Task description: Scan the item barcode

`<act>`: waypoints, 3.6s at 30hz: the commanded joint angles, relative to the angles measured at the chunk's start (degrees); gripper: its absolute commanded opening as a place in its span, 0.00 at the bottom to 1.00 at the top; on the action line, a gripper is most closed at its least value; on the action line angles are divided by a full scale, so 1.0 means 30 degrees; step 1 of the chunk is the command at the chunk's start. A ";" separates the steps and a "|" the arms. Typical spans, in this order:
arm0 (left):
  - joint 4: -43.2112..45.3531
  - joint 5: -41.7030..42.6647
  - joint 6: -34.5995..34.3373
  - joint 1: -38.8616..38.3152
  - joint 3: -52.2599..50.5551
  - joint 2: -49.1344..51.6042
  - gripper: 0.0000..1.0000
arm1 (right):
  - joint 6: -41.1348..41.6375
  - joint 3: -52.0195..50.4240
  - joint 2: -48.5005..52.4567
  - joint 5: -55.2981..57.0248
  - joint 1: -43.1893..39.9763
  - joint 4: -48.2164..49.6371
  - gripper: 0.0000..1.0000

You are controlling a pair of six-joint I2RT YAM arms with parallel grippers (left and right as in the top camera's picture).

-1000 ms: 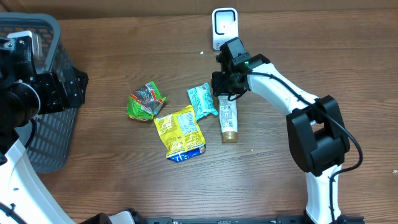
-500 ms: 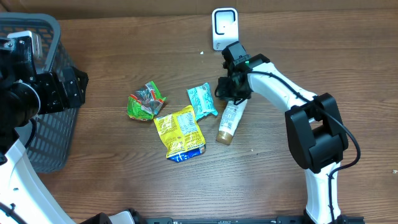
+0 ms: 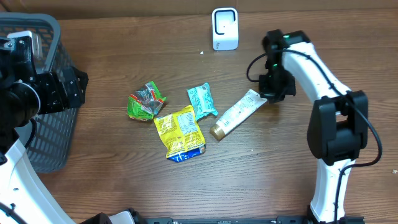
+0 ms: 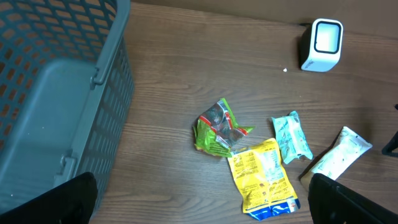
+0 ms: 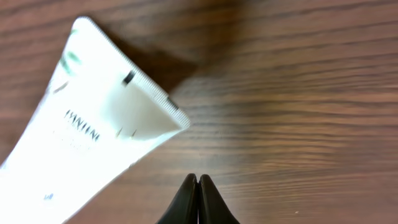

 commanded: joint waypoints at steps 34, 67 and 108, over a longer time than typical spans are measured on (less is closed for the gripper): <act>0.0029 0.0270 0.0350 0.0153 -0.0051 -0.0051 1.00 | -0.3803 -0.6703 -0.3679 -0.2142 0.9391 0.6579 0.04; 0.0029 0.0270 0.0342 0.0153 -0.0051 -0.0051 1.00 | 0.0197 -0.0648 -0.4087 0.2310 0.0168 1.0069 0.22; 0.0029 0.0270 0.0350 0.0160 -0.0051 -0.0044 1.00 | -0.7963 -0.0364 0.0459 -0.7176 -0.3286 -0.1872 0.68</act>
